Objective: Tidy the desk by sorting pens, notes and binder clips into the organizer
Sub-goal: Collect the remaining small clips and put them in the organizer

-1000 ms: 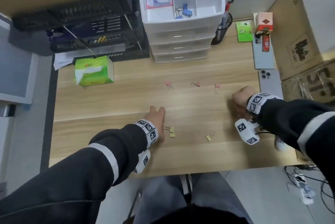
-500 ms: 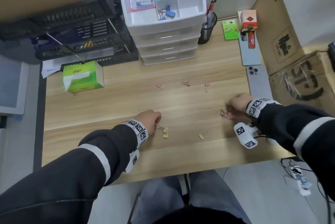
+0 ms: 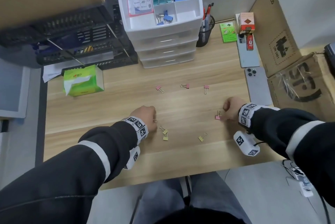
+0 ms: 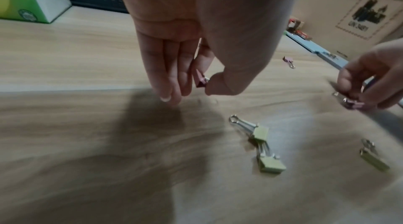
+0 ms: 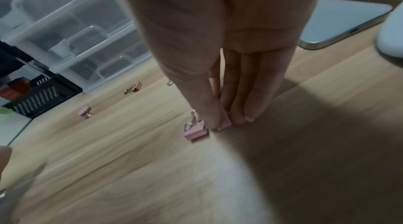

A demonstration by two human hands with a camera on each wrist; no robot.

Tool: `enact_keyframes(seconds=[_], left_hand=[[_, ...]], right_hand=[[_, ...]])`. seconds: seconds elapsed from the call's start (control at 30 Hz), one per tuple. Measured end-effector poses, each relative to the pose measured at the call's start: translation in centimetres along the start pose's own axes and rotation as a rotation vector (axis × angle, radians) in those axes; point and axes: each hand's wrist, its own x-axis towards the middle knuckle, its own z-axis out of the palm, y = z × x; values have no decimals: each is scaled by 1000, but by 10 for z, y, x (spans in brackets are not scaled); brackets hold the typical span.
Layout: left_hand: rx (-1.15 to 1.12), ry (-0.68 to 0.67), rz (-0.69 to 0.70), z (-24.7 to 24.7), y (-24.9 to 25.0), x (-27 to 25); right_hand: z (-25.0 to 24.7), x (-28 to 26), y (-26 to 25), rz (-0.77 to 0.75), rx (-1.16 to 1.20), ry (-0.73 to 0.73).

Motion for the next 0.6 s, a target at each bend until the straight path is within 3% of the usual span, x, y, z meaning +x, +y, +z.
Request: enact_keyframes(seconds=[0.23, 0.4, 0.6], left_hand=[[-129, -4, -26, -9, 2, 5], [-103, -69, -13, -17, 8, 11], [-177, -103, -44, -24, 18, 16]], right_hand=[[0, 10, -11, -50, -41, -31], [-5, 11, -14, -4, 364, -213], [-7, 13, -13, -12, 622, -390]])
